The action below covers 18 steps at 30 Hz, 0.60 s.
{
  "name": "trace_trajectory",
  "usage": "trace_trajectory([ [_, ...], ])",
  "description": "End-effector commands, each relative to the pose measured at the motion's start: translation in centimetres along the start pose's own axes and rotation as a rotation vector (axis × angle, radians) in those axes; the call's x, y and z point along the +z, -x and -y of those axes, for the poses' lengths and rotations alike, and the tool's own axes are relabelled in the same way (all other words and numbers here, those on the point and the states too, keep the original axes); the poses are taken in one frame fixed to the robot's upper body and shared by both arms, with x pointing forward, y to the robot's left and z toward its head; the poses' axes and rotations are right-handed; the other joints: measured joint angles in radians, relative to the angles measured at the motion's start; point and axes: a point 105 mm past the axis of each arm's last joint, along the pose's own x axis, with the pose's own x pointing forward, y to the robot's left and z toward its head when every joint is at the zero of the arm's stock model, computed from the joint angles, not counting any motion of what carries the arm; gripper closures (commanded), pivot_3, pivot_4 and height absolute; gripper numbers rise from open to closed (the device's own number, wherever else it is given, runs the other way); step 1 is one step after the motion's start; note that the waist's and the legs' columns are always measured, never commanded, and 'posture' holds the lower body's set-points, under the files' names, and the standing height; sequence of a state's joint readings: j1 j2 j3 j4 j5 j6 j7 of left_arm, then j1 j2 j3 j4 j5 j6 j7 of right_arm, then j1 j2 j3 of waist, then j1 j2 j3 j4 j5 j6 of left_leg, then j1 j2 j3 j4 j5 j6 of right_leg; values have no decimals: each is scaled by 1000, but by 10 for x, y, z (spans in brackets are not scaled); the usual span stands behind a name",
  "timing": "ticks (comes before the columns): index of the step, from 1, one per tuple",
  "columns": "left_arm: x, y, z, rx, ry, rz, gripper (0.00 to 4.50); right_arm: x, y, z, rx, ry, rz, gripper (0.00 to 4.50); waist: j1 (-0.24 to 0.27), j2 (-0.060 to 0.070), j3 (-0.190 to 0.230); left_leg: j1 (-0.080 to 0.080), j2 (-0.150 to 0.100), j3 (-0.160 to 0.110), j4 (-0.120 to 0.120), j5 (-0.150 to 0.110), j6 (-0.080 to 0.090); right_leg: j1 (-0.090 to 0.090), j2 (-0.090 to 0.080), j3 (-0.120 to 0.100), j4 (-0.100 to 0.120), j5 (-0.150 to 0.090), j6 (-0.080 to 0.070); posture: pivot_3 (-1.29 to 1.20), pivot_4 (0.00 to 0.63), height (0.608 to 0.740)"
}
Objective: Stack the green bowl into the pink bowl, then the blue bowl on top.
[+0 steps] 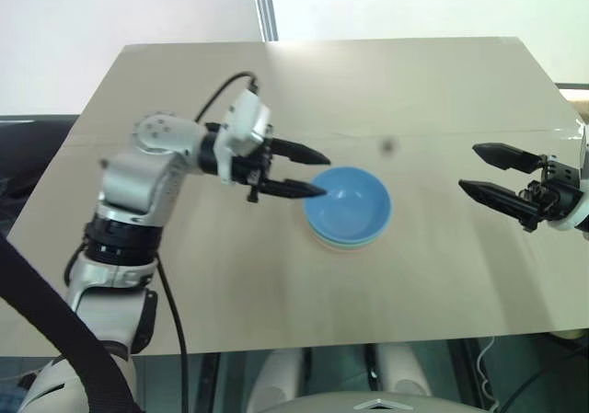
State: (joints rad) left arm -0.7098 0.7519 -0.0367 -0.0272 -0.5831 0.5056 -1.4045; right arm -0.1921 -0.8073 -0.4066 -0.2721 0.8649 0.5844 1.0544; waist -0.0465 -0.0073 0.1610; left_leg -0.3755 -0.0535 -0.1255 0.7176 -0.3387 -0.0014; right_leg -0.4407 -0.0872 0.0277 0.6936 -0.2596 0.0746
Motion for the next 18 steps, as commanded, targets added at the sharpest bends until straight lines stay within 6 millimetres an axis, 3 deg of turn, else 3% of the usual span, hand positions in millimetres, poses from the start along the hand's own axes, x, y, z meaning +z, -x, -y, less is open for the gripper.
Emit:
trace_trajectory([
  [1, -27, 34, -8, 184, 191, -35, 2148, 8, 6, -3, 9, 53, -2, 0, 1, 0, 1, 1, 0, 1, -1, 0, 0, 0, 0, 1, 0, 0, 0, 0, 150, 740],
  [6, -63, 67, 3, 389, 306, -111, 2148, -9, 21, -6, 48, 71, -135, 0, 12, 0, 1, 1, 1, -2, 0, 0, 0, 2, 0, -1, -1, 0, 0, 0, 150, 740],
  [11, -50, 72, 10, 475, 335, -39, 2148, -22, 34, -4, 70, 76, -215, 0, 19, 0, 1, 1, 3, -3, -2, 0, 0, 3, -1, -2, -5, 0, 0, 0, 150, 740],
  [18, -41, 65, 30, 435, 305, -5, 2148, -28, 47, -3, 65, 55, -221, 0, 26, 0, 1, 4, 3, 0, -5, 0, 0, 4, -1, 0, -5, 0, 0, 0, 150, 740],
])
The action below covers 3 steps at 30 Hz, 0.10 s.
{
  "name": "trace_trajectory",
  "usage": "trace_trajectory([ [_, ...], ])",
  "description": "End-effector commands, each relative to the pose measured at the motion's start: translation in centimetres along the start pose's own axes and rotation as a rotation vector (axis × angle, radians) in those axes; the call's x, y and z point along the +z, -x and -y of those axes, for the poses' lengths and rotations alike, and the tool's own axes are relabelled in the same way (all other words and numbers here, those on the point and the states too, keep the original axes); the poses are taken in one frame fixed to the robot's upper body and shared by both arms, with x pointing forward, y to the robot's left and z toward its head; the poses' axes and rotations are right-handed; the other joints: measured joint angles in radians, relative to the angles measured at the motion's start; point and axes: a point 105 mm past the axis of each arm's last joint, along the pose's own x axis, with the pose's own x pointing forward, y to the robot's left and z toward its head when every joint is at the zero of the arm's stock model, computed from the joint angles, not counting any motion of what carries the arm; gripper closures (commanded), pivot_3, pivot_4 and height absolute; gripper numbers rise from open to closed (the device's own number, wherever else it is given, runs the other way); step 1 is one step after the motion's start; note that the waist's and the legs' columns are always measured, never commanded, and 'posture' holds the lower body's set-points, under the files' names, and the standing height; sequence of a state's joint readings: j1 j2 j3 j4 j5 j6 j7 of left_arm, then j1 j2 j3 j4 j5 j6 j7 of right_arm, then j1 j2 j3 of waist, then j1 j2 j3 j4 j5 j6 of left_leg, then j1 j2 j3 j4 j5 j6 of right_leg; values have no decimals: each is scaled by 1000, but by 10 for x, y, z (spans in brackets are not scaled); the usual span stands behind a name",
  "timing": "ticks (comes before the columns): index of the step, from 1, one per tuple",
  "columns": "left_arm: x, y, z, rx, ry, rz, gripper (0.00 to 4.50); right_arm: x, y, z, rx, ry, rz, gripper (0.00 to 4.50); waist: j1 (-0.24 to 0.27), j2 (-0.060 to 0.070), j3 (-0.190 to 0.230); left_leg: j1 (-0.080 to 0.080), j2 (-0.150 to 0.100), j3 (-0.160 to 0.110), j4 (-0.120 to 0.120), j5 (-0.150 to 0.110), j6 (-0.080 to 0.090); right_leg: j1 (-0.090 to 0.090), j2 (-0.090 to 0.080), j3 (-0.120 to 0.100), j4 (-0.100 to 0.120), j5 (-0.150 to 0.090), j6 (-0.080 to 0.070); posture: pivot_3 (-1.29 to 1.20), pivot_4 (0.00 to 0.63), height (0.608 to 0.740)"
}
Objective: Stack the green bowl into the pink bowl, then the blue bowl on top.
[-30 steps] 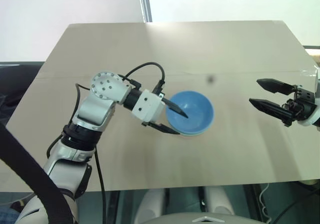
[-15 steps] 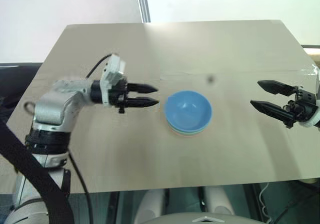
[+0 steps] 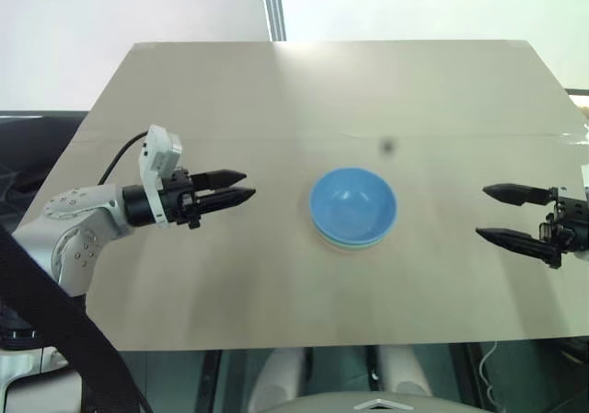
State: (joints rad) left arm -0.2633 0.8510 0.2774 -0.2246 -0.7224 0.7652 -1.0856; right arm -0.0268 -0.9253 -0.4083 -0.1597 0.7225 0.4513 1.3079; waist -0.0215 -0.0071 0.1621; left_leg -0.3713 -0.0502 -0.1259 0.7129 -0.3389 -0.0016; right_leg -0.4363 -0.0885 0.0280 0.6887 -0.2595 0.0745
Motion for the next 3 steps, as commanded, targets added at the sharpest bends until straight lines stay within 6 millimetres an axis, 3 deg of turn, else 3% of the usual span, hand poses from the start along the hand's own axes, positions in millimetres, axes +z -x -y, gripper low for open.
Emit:
trace_trajectory([
  [1, 12, 4, 11, -28, -64, 46, 2148, 9, 9, 0, -13, 55, 9, 0, 3, 0, 0, 1, 0, 0, -1, 0, 0, 1, 0, 0, 0, 0, 0, 0, 150, 740],
  [3, 14, 5, 13, -47, -90, 50, 2148, 7, 10, -1, -13, 56, 1, 0, 5, 0, 0, 7, 0, 1, -4, 0, 0, 5, 0, 0, -2, 0, 0, 0, 150, 740],
])
